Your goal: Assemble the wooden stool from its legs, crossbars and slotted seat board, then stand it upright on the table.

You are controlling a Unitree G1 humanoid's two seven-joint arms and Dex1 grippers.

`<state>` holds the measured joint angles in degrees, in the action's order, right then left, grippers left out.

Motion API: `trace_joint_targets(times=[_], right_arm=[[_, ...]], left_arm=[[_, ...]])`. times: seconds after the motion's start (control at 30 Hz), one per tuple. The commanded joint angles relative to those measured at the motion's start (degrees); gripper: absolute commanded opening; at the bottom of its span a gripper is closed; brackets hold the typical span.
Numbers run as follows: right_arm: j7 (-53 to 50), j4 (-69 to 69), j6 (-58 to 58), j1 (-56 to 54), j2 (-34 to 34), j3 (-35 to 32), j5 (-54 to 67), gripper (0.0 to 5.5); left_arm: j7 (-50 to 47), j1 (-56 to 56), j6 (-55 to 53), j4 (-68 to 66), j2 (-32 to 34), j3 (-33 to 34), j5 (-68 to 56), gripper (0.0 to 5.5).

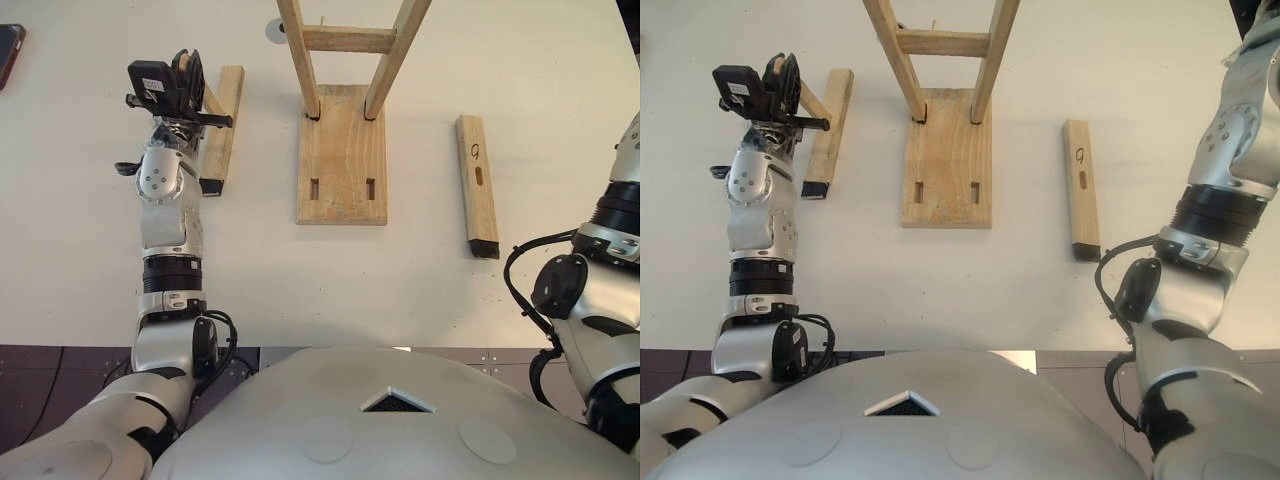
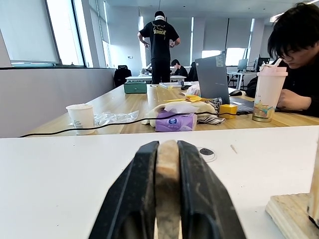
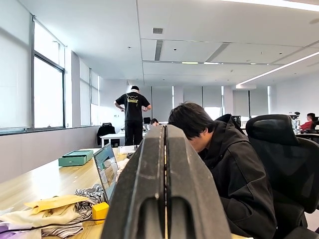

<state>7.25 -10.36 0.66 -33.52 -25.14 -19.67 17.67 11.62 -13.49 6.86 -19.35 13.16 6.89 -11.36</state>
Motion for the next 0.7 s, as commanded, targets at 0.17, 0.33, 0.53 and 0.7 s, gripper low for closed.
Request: trace_joint_targets(times=[0.17, 0.33, 0.53, 0.7], right_arm=[[0.1, -0.76, -0.02, -0.33, 1.14, 0.64, -0.59, 0.0], [-0.57, 0.04, -0.31, 0.76, 1.65, 0.47, -0.46, 0.0], [-1.69, 1.92, -0.16, 2.85, 2.41, -0.32, -0.33, 0.0], [-1.98, 2.27, -0.25, 3.5, 3.08, -0.51, -0.42, 0.0]], left_arm=[[2.87, 7.27, -13.14, -5.75, 0.5, -4.86, 3.37, 1.17], [3.06, 3.35, -31.59, 9.97, 4.96, -2.89, 0.84, 1.91], [8.14, 1.0, -53.47, 25.85, 13.7, -0.71, -4.04, 2.67], [11.66, 2.52, -61.68, 27.69, 17.22, -2.0, -5.73, 3.0]])
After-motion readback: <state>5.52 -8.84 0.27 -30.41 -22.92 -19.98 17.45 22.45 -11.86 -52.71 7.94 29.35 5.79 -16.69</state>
